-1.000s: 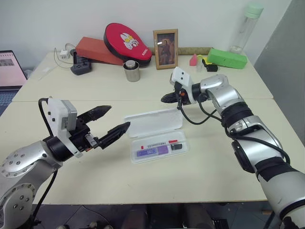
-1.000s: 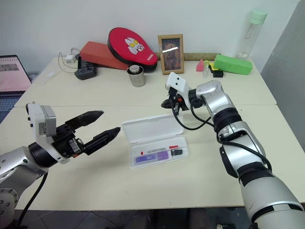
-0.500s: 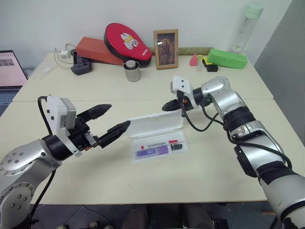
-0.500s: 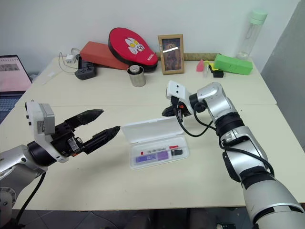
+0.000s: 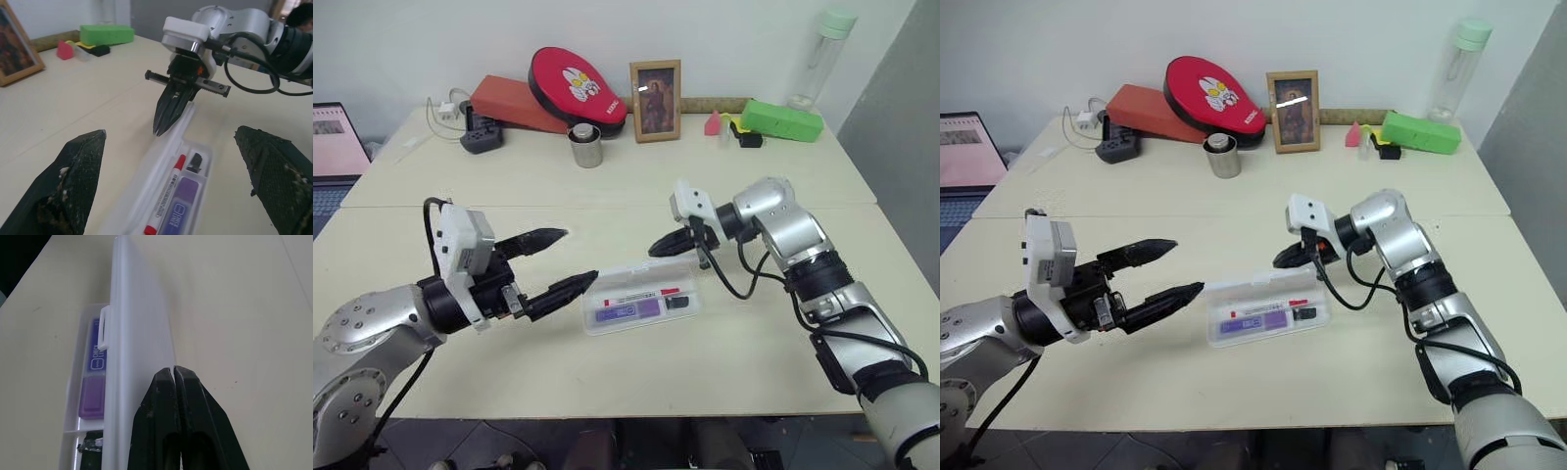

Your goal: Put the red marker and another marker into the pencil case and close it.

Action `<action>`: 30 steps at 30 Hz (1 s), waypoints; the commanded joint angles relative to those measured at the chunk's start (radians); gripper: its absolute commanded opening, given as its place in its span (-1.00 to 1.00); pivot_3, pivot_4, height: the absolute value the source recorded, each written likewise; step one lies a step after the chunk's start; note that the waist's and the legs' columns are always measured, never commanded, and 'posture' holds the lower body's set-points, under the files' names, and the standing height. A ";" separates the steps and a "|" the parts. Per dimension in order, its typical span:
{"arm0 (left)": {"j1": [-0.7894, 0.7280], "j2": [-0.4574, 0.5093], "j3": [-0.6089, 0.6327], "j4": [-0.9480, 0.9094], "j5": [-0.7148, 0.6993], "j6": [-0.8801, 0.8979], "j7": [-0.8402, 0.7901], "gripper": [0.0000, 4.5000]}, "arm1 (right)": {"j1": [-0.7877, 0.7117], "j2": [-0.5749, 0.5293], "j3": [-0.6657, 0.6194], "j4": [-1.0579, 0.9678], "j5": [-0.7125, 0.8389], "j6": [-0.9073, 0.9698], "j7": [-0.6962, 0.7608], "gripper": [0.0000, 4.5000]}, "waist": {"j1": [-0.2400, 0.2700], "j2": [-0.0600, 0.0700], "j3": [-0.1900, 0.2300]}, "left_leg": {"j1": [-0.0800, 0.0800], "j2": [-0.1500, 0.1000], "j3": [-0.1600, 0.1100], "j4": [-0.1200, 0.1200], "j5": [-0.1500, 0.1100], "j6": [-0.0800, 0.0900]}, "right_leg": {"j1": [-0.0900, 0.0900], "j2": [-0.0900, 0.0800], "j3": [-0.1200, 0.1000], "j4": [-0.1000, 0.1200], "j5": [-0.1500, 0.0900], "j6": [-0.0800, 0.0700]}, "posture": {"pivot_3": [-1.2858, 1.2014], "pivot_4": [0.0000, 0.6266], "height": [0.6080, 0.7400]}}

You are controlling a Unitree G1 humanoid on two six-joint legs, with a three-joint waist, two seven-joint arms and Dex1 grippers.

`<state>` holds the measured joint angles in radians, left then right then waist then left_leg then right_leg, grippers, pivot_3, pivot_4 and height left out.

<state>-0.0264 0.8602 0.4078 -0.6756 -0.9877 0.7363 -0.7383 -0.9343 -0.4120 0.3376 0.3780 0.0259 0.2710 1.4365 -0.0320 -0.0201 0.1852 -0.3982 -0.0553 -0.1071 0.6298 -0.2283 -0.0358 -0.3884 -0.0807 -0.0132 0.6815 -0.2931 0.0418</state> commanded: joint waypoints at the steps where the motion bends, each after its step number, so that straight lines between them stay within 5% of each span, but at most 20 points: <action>1: -0.027 0.054 -0.045 0.035 0.022 -0.009 -0.091 1.00 | 0.054 -0.030 0.013 -0.096 -0.008 0.022 -0.026 -0.97 | 0.000 0.000 0.000 | 0.000 0.000 0.000 0.000 0.000 0.000 | 0.000 0.000 0.000 0.000 0.000 0.000 | 0.03 -0.52 1.00; 16: -0.128 0.064 -0.113 0.118 0.066 -0.016 -0.147 1.00 | 0.230 -0.069 0.128 -0.142 -0.129 0.021 -0.164 -0.97 | -0.001 -0.002 -0.002 | 0.008 0.000 0.000 -0.001 -0.002 0.003 | 0.006 0.002 0.002 0.000 0.000 0.000 | 0.03 -0.52 1.00; 25: -0.152 -0.014 -0.119 0.219 0.204 -0.060 -0.002 1.00 | 0.235 -0.064 -0.192 -0.272 0.141 0.178 -0.245 -0.97 | 0.002 -0.001 0.000 | 0.012 0.001 -0.001 -0.002 -0.002 0.003 | 0.010 0.002 0.002 -0.002 0.000 0.000 | 0.03 -0.52 1.00; 30: -0.150 -0.023 -0.092 0.369 0.317 -0.115 0.040 1.00 | 0.256 -0.126 -0.344 -0.263 0.193 0.261 -0.362 -0.49 | 0.003 -0.001 0.000 | 0.005 0.001 -0.001 -0.001 -0.002 0.003 | 0.003 0.003 0.002 -0.001 0.000 0.000 | 0.03 -0.52 1.00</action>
<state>-0.1803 0.8324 0.2787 -0.3545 -0.7252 0.6694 -0.7093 -0.6793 -0.5120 0.0708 0.1339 0.1815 0.4945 1.1128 -0.0292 -0.0212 0.1850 -0.3939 -0.0547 -0.1079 0.6284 -0.2305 -0.0328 -0.3859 -0.0782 -0.0112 0.6809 -0.2929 0.0418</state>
